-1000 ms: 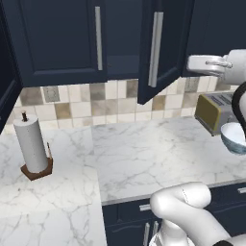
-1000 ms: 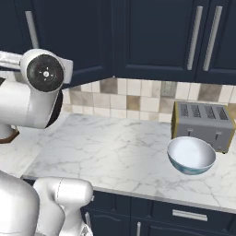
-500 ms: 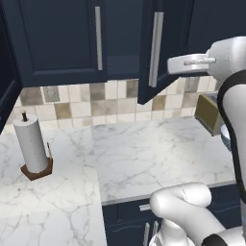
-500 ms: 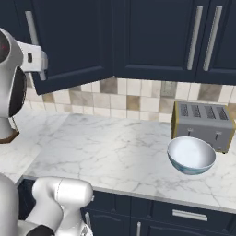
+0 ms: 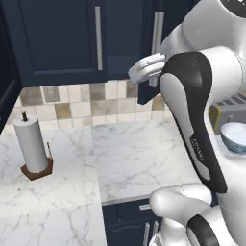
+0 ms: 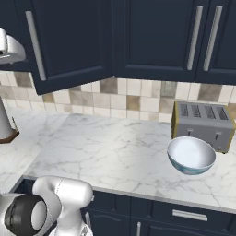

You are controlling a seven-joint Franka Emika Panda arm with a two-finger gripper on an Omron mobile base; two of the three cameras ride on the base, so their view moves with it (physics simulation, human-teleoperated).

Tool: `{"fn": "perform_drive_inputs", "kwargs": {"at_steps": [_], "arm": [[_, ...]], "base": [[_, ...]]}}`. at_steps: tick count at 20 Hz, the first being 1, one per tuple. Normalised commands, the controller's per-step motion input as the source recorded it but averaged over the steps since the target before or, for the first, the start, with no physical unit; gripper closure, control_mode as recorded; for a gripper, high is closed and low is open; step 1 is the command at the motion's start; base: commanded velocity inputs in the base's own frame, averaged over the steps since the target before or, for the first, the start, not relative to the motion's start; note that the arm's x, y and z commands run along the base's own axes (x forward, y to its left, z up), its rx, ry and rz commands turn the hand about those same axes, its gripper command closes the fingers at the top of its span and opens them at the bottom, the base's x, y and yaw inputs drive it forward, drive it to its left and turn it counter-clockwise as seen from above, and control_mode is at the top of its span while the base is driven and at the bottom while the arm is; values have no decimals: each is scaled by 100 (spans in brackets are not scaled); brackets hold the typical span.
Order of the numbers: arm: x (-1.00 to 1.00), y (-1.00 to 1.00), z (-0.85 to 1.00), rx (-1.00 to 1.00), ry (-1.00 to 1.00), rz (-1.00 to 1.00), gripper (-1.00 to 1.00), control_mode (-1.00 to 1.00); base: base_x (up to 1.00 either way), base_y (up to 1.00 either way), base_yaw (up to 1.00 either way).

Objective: Open the cabinet and setup a tea strainer by placing it in the bowl upright.

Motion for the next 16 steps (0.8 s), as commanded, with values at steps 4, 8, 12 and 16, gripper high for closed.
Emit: {"fn": "perform_drive_inputs", "kwargs": {"at_steps": [4, 8, 12, 16], "arm": [[33, 3, -13, -48, 6, -49, -100, -100], [14, 0, -42, -30, 0, -47, -100, -100], [4, -18, -19, 1, -2, -13, -100, -100], [6, -1, -9, 0, -15, -4, -100, -100]], "base": [[0, 0, 0], [0, 0, 0], [0, 0, 0], [0, 0, 0]]}}
